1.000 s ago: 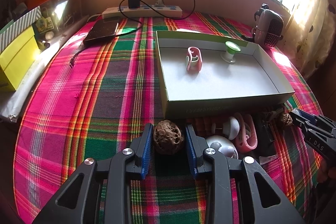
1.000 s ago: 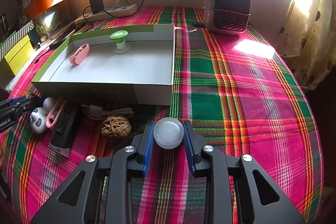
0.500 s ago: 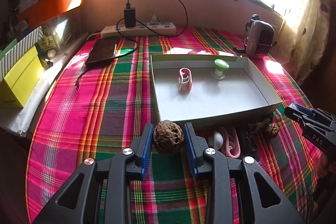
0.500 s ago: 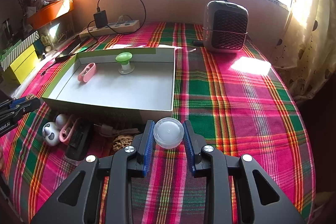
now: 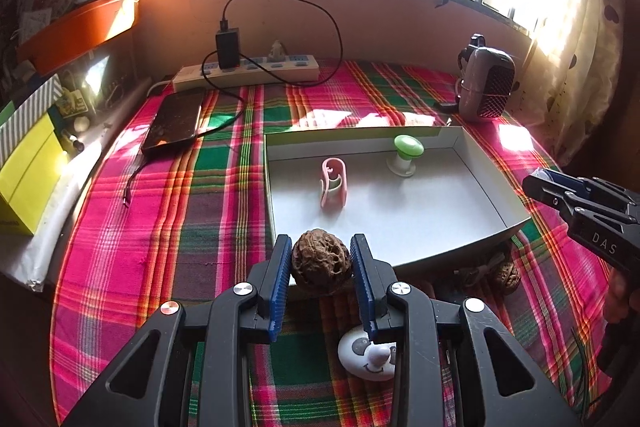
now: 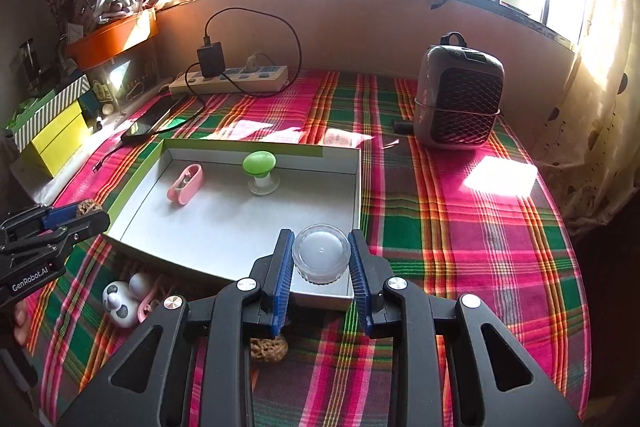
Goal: Organize objects
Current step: 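Carry the walnut and white jar with both tools into the box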
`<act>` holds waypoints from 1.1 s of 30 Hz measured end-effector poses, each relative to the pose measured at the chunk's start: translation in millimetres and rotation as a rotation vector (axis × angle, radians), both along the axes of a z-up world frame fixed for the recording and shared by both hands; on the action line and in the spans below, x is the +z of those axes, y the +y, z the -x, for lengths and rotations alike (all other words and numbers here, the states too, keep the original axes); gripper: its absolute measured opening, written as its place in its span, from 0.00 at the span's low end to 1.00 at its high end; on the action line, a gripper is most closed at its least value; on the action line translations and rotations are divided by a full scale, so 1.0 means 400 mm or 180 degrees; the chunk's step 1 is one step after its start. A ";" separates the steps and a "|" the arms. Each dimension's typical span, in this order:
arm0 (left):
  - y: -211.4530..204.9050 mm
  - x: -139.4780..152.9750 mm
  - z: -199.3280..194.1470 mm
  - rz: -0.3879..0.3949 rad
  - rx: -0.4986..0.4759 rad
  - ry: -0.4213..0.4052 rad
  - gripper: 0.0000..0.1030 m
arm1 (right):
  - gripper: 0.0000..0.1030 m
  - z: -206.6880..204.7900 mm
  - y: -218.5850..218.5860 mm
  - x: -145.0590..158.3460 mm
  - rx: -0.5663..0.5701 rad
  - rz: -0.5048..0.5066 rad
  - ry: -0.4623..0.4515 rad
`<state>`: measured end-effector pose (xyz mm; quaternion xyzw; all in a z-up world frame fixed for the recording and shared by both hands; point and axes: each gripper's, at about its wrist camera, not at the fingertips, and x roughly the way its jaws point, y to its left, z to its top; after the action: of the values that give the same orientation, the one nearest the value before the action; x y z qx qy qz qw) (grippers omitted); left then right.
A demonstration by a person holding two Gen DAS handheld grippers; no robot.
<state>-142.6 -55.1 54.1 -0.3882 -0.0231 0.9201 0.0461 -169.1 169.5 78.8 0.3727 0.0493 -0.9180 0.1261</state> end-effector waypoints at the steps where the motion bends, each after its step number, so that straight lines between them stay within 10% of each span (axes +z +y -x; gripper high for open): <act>1: 0.002 -0.002 0.008 0.0005 -0.0002 -0.0006 0.27 | 0.28 0.011 -0.003 0.001 0.0008 0.0009 -0.0006; 33: 0.042 -0.083 0.163 0.0134 -0.0035 -0.0281 0.27 | 0.28 0.258 -0.055 -0.115 0.0111 -0.0117 -0.0331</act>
<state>-208.0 -38.4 20.9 -0.4293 -0.0036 0.9022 0.0419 -272.1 147.6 32.9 0.4212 0.0660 -0.8940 0.1376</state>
